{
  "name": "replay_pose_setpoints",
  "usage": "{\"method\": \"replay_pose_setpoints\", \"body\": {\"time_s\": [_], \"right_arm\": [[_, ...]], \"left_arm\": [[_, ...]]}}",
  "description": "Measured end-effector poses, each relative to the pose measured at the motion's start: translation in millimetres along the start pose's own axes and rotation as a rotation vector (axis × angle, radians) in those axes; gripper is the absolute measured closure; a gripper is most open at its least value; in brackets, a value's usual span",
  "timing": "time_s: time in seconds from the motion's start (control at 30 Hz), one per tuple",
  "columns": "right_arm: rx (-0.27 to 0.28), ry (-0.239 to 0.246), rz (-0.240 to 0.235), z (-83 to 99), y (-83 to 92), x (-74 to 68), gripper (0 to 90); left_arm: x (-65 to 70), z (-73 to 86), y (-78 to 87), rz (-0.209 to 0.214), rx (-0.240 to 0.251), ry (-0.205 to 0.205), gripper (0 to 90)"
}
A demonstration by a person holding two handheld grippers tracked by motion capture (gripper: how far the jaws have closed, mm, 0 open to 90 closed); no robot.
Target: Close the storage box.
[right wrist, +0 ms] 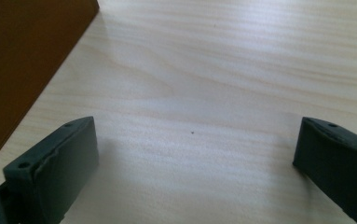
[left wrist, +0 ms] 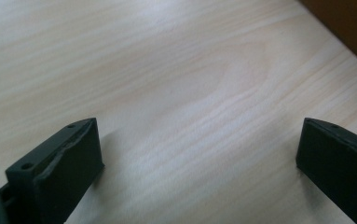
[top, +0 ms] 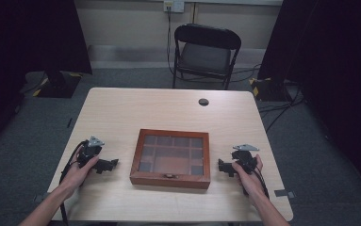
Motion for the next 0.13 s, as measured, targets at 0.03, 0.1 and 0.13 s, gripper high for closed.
{"method": "replay_pose_setpoints", "body": {"time_s": [0.03, 0.1, 0.13], "right_arm": [[0.012, 0.005, 0.001, 0.9, -0.2, 0.1, 0.0], [0.011, 0.006, 0.000, 1.0, -0.1, 0.1, 0.0], [0.011, 0.006, 0.000, 1.0, -0.1, 0.1, 0.0]], "left_arm": [[-0.9, 0.8, -1.6, 0.004, 0.030, -0.011, 0.0], [-0.3, 0.6, -2.0, -0.003, 0.033, -0.004, 0.0], [-0.3, 0.6, -2.0, -0.003, 0.033, -0.004, 0.0]]}}
Point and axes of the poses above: each handheld gripper's, and its own axes: y roughly backward along the jaws, z roughly out of its underside, x roughly to its right, the point moved 3 cm from there along -y, roughly forward along the jaws, and after that the axes turned 10 degrees about -x, right-handed, at the moved point
